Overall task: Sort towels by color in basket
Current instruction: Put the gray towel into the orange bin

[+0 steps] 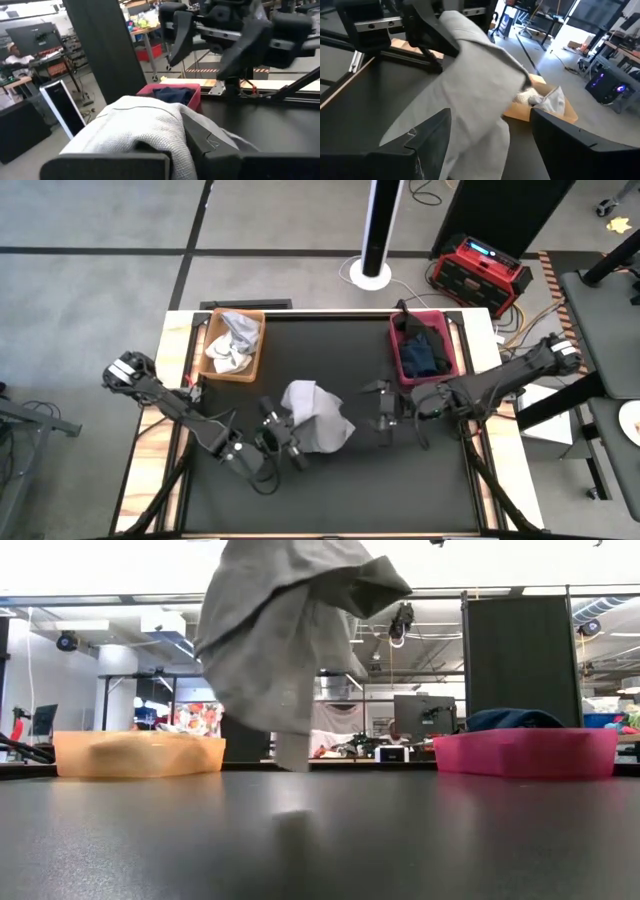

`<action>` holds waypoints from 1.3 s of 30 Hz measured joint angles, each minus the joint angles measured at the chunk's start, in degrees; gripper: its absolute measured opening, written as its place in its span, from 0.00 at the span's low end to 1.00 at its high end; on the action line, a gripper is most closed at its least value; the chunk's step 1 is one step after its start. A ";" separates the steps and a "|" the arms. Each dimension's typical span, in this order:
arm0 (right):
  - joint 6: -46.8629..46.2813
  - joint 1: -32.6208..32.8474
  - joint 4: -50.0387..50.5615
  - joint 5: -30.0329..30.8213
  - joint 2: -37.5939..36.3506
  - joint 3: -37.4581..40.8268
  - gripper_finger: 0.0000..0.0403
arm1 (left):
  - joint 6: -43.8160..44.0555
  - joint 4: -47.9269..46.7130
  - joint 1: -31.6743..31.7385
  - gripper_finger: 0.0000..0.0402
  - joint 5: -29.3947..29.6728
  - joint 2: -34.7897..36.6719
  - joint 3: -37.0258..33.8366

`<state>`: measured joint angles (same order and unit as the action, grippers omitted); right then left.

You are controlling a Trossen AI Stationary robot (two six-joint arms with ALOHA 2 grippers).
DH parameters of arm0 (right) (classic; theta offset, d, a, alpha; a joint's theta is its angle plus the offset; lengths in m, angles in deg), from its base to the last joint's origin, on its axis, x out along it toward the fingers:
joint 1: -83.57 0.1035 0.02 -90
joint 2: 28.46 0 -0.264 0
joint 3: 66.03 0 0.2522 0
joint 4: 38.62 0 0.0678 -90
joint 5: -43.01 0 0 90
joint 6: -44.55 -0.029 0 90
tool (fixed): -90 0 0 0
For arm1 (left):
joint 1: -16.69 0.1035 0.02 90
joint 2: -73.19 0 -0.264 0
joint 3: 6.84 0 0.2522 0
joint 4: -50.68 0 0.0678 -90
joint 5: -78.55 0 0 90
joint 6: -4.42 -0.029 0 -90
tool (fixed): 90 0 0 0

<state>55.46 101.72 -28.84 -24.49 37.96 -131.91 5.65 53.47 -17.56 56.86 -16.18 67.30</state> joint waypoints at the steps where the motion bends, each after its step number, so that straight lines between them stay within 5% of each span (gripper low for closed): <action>1: -0.02 -0.02 -0.78 -0.02 0.94 0.00 0.66 | 0.50 0.00 0.30 0.00 0.01 -0.24 0.00; 12: -2.67 -0.75 -5.34 -0.16 9.32 -2.64 0.83 | 1.38 3.72 2.98 0.00 -2.90 -2.26 -0.02; 17: -4.52 -1.70 -5.10 0.04 12.94 -3.49 0.83 | -0.45 6.03 2.83 0.00 -4.48 -2.28 -0.04; 22: -4.81 -1.68 -5.39 0.00 14.12 -4.43 0.64 | -1.14 6.87 2.74 0.00 -4.50 -2.28 -0.04; 29: -2.11 -1.67 -5.35 -0.01 14.18 -4.50 0.10 | -0.65 7.28 2.70 0.09 -4.50 -2.28 -0.04; 39: -2.99 -1.55 -1.47 0.02 11.60 -4.83 0.03 | -0.72 1.35 0.71 0.52 -1.30 -1.78 -0.04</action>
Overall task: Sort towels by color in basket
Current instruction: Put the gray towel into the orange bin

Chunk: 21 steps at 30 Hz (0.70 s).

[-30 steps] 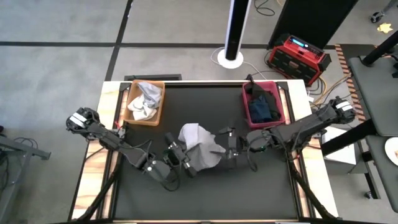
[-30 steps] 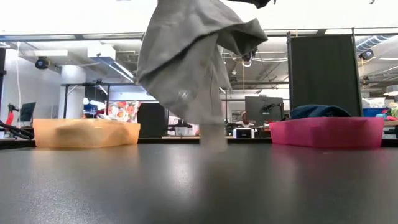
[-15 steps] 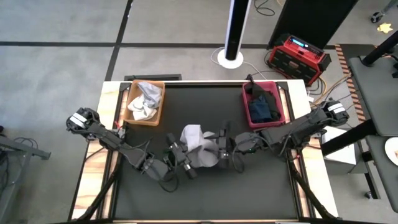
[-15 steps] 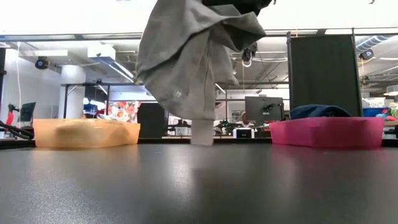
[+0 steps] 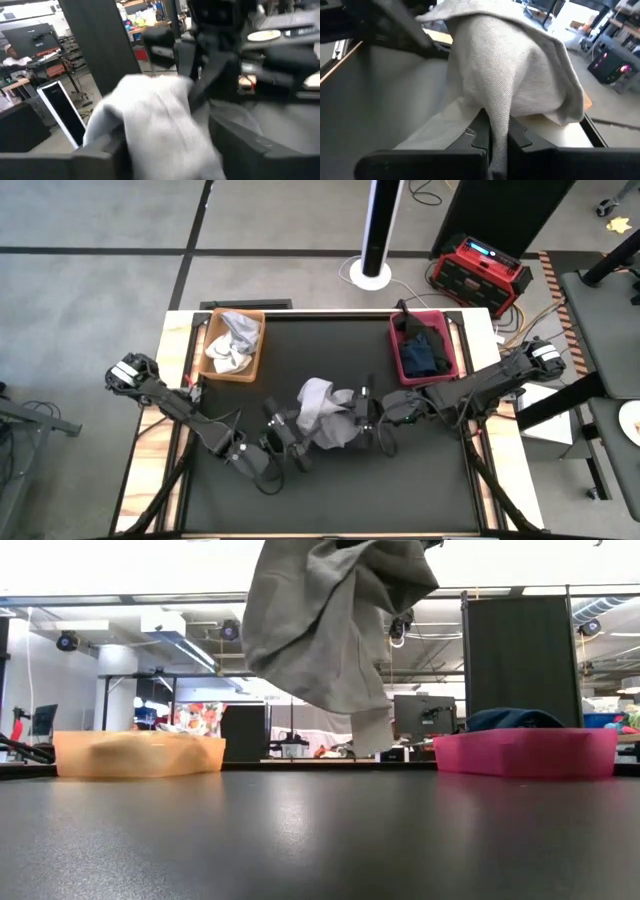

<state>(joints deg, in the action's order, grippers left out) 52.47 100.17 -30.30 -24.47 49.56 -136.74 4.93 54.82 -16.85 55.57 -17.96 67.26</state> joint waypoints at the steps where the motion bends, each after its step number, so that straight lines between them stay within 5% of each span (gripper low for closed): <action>1: -0.75 -0.02 1.19 0.00 -0.46 -0.11 0.03 | 0.01 -1.08 -0.20 0.56 0.00 0.00 0.00; 10: -6.18 -0.13 16.09 0.09 -3.45 -4.17 0.02 | -0.63 -6.56 -1.31 0.80 2.83 0.06 -0.04; 21: -7.33 -0.13 18.11 0.00 -2.97 -4.55 0.02 | -2.54 -10.94 2.55 0.84 -2.07 -0.22 -0.08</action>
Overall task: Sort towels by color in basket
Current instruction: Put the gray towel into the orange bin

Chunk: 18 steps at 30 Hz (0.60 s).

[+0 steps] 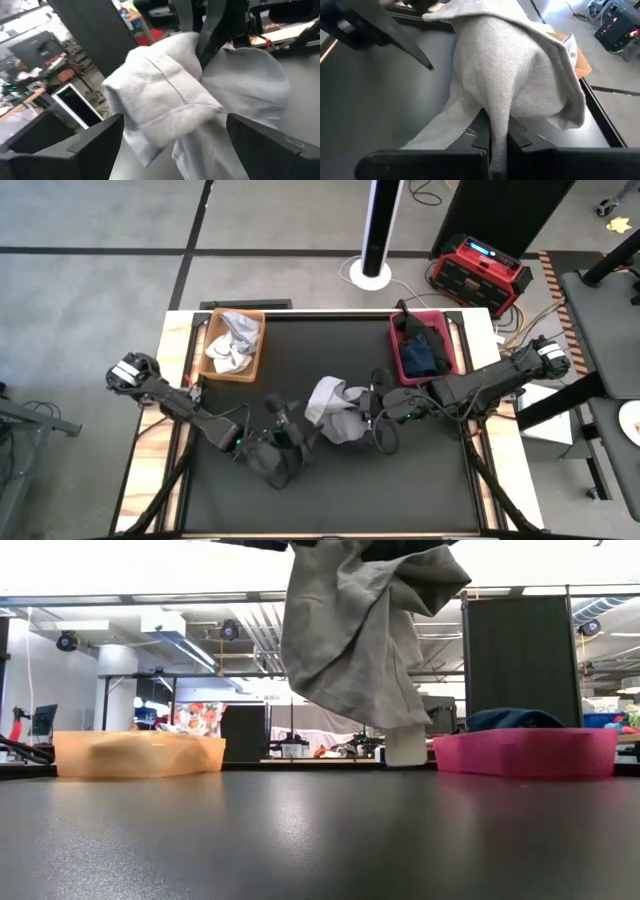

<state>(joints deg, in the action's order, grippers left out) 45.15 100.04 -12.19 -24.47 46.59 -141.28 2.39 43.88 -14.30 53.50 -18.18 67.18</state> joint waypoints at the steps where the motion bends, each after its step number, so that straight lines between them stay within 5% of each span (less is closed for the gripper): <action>1: 0.16 0.00 -0.12 -0.12 0.02 0.00 0.02 | -0.20 0.00 0.95 0.84 -1.70 0.00 -0.05; 11: 3.49 0.13 -1.13 -7.98 0.13 0.00 0.02 | -9.97 7.83 9.15 0.81 -24.15 -0.02 -1.32; 18: 5.05 0.13 -4.49 -8.44 0.09 0.00 0.02 | -10.65 9.60 9.66 0.60 -32.92 -0.02 -2.64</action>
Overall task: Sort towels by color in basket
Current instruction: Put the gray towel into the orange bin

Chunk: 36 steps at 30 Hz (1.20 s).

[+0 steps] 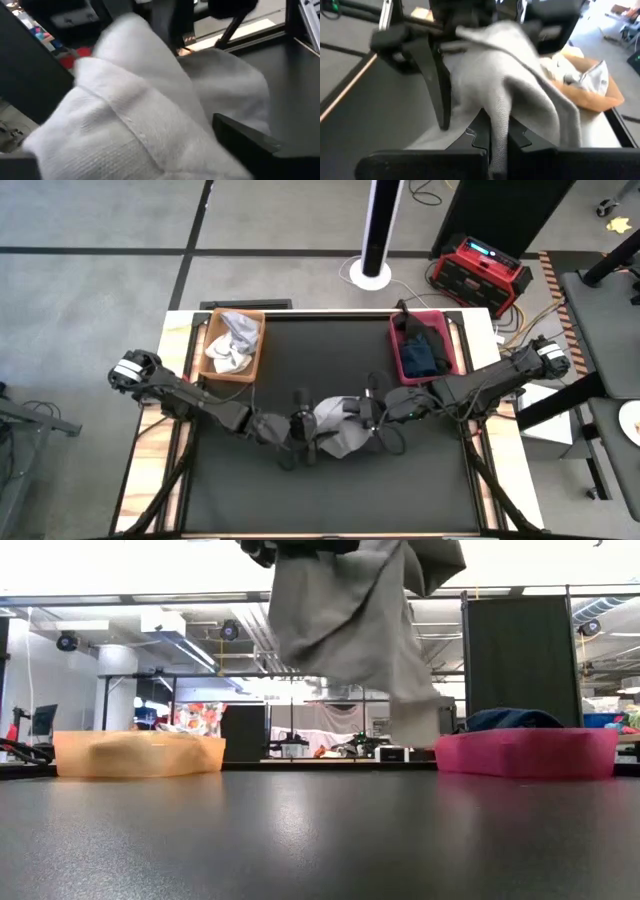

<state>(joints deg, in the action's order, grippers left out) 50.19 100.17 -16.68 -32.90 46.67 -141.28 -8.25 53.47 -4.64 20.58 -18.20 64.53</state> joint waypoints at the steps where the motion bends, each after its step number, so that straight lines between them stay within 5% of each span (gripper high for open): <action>1: 0.32 0.00 -0.88 -0.02 -0.04 0.00 0.02 | 0.21 -0.08 -0.02 0.55 -0.01 0.00 -0.30; 10: 0.51 0.00 -3.31 0.65 -0.31 0.00 0.04 | 2.45 -0.92 -0.39 0.03 0.25 -0.04 -1.07; 17: -0.18 0.00 -1.29 0.94 -0.91 0.00 0.11 | 3.15 -1.33 -2.61 0.01 1.54 0.12 -1.08; 24: -1.75 -0.13 1.47 1.03 -2.67 0.00 0.33 | 6.74 -1.52 -5.06 0.00 1.86 0.26 -1.10; 31: -2.00 -0.13 3.91 1.43 -3.34 0.02 0.55 | 21.61 -8.59 -5.56 0.00 14.78 1.42 -1.10; 36: 1.20 0.02 3.51 13.56 -3.39 0.02 0.65 | 32.55 -17.49 -5.63 0.00 24.32 1.60 -1.10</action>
<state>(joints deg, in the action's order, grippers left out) 51.39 100.19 -13.17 -19.35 43.29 -141.26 24.30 35.98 -10.26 44.90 -16.61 63.43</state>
